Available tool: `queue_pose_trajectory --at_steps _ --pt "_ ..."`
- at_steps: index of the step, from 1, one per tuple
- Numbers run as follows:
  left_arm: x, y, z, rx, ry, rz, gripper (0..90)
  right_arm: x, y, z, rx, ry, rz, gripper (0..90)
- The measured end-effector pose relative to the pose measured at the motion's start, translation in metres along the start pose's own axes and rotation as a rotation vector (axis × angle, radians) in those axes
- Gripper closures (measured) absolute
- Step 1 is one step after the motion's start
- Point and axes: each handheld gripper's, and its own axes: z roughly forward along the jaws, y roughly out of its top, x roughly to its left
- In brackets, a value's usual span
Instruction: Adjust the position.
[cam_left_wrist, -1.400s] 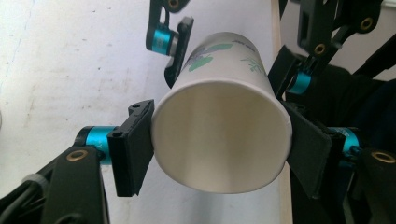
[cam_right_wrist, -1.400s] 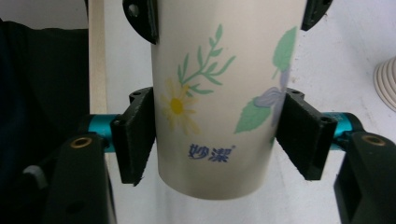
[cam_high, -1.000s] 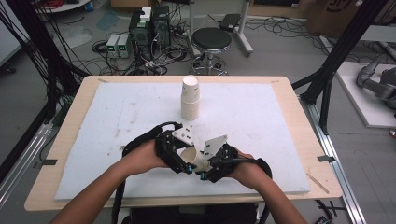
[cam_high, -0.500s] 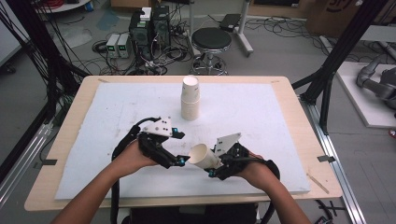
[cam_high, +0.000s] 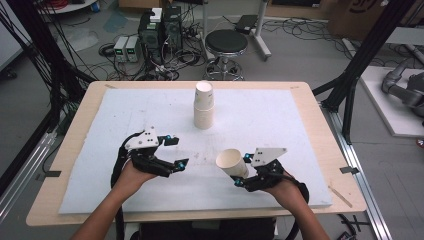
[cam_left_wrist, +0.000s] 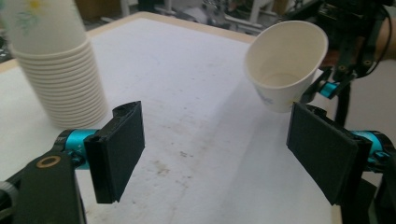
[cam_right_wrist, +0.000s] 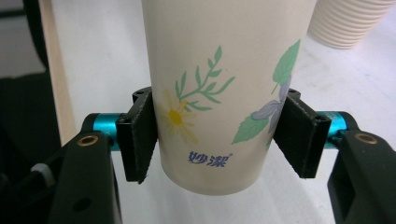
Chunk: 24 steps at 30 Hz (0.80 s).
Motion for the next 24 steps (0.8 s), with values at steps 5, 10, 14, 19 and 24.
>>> queue_pose_trajectory --at_steps 5,10,14,19,24 --pt "0.005 -0.015 -0.006 -0.06 0.054 -0.025 19.4 -0.004 -0.013 -0.007 -0.082 -0.046 0.058 36.2" --pt "0.008 -0.028 -0.01 -0.088 0.112 -0.031 19.5 -0.009 -0.024 -0.011 -0.15 -0.107 0.109 36.1" --pt "0.011 -0.038 -0.013 -0.102 0.14 -0.047 19.5 -0.014 -0.029 -0.015 -0.199 -0.16 0.143 36.1" --pt "0.014 -0.045 -0.015 -0.119 0.169 -0.056 19.3 -0.021 -0.034 -0.02 -0.248 -0.221 0.179 36.0" --pt "0.015 -0.048 -0.018 -0.132 0.181 -0.057 19.3 -0.026 -0.036 -0.024 -0.287 -0.276 0.203 35.5"
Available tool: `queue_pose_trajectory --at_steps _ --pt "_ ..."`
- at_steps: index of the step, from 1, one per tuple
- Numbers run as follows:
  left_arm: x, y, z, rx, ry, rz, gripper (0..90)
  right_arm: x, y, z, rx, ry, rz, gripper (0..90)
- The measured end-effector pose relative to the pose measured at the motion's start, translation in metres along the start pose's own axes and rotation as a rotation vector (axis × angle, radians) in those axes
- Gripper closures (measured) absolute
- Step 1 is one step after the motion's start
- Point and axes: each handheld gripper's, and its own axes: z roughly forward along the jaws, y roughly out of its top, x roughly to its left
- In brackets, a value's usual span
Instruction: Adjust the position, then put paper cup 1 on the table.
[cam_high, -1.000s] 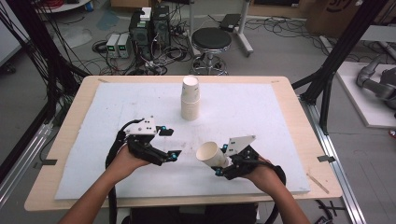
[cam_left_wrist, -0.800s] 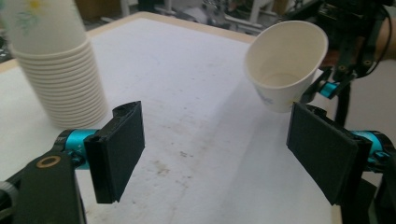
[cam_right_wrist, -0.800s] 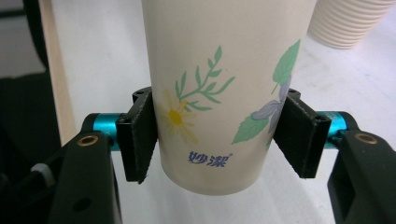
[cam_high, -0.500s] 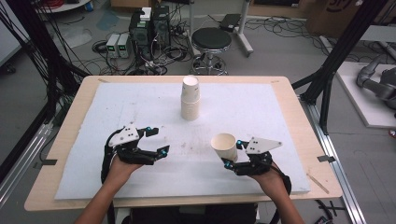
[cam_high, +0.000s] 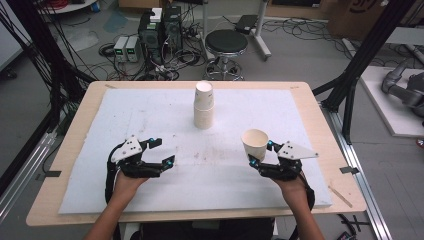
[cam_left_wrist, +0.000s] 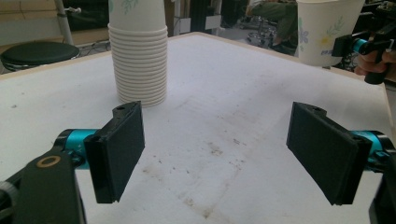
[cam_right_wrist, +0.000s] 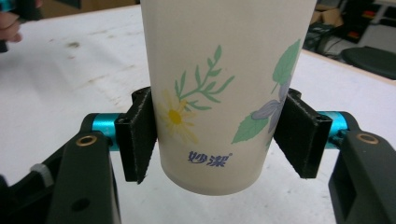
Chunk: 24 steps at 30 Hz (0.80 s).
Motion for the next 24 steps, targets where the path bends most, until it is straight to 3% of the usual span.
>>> queue_pose_trajectory --at_steps 9,17,24 --pt "0.003 0.0 -0.004 -0.019 0.01 0.001 19.3 -0.005 -0.001 -0.006 -0.036 -0.059 0.015 35.5" --pt "0.003 0.0 -0.005 -0.027 0.017 0.001 19.3 -0.005 -0.001 -0.01 -0.039 -0.067 0.025 35.5" --pt "0.004 -0.001 -0.004 -0.017 0.017 0.0 19.3 -0.014 -0.002 -0.009 -0.03 -0.091 0.038 35.4"
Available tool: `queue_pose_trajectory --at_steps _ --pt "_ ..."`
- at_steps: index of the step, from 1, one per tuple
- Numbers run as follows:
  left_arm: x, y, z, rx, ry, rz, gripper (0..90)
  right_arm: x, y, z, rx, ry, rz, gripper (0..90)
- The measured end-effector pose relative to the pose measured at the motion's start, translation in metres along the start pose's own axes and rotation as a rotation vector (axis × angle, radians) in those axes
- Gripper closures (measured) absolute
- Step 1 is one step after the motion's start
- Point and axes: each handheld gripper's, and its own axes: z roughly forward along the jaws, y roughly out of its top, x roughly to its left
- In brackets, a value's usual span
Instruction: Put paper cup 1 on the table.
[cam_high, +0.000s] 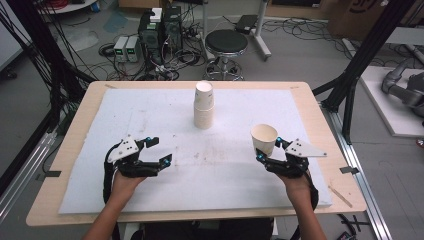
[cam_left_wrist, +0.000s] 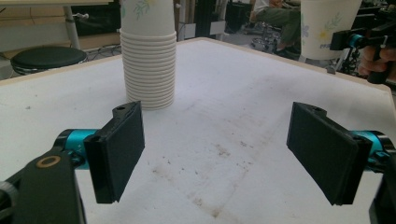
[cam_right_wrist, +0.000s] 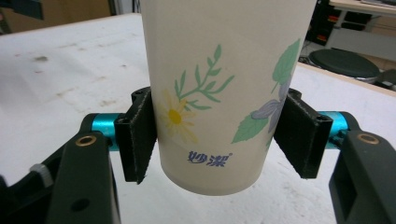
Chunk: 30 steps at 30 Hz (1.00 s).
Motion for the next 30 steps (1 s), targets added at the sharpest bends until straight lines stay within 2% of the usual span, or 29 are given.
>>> queue_pose_trajectory --at_steps 3,10,13,23,30 --pt "0.0 -0.001 0.001 0.004 0.0 0.0 19.3 -0.006 -0.001 0.003 0.013 -0.022 0.004 35.2" --pt "0.0 -0.002 0.001 0.015 -0.002 -0.001 19.3 -0.026 -0.012 0.014 0.059 -0.08 0.075 35.2" --pt "-0.001 -0.002 0.001 0.015 0.0 -0.003 19.3 -0.033 -0.014 0.019 0.071 -0.101 0.088 35.3" --pt "-0.002 -0.004 0.003 0.032 -0.005 -0.005 19.5 -0.044 -0.022 0.039 0.137 -0.143 0.137 35.2" --pt "-0.003 -0.005 0.005 0.043 -0.005 -0.004 19.6 -0.047 -0.029 0.048 0.238 -0.162 0.143 35.3"
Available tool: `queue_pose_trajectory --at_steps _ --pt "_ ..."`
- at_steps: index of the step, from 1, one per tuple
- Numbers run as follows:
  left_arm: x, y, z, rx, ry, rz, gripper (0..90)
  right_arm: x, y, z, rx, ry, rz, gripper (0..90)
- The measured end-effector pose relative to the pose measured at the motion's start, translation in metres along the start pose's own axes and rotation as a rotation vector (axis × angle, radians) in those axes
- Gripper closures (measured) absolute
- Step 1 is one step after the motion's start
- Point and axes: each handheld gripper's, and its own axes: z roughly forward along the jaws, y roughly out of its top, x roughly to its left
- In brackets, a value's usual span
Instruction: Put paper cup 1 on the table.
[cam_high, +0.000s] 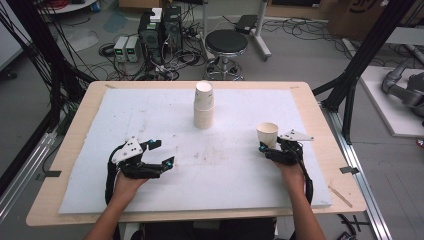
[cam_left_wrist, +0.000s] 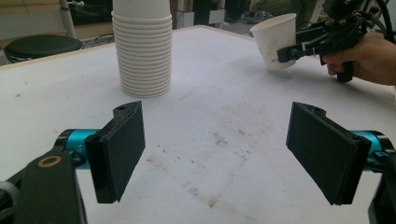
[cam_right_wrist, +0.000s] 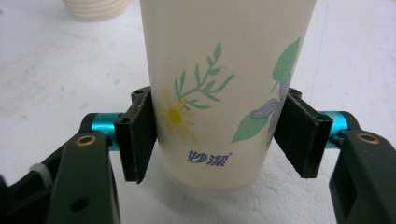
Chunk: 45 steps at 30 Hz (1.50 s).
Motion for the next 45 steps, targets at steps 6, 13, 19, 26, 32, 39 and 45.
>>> queue_pose_trajectory --at_steps 6,13,19,26,32,39,45 --pt "0.001 0.0 0.0 0.002 0.003 -0.001 19.7 0.0 -0.001 -0.001 0.029 -0.003 -0.006 35.4" --pt "0.0 0.0 0.0 0.005 -0.001 -0.005 19.7 -0.003 -0.007 -0.009 0.055 0.009 -0.032 35.7" --pt "0.001 -0.001 0.0 0.008 0.002 -0.008 19.8 -0.001 -0.009 -0.011 0.067 0.014 -0.055 34.6" --pt "0.001 -0.001 0.001 0.016 0.001 -0.013 19.7 -0.005 -0.012 -0.018 0.053 0.022 0.046 20.9" --pt "0.002 -0.001 0.0 0.013 0.006 -0.021 19.3 -0.007 -0.017 -0.034 0.032 0.037 0.041 20.3" --pt "0.003 -0.001 0.0 0.006 0.013 -0.029 18.6 -0.004 -0.023 -0.055 0.017 0.042 0.033 20.3" --pt "0.005 0.0 -0.002 -0.004 0.02 -0.05 16.6 0.004 -0.022 -0.073 -0.036 0.079 0.019 20.4"
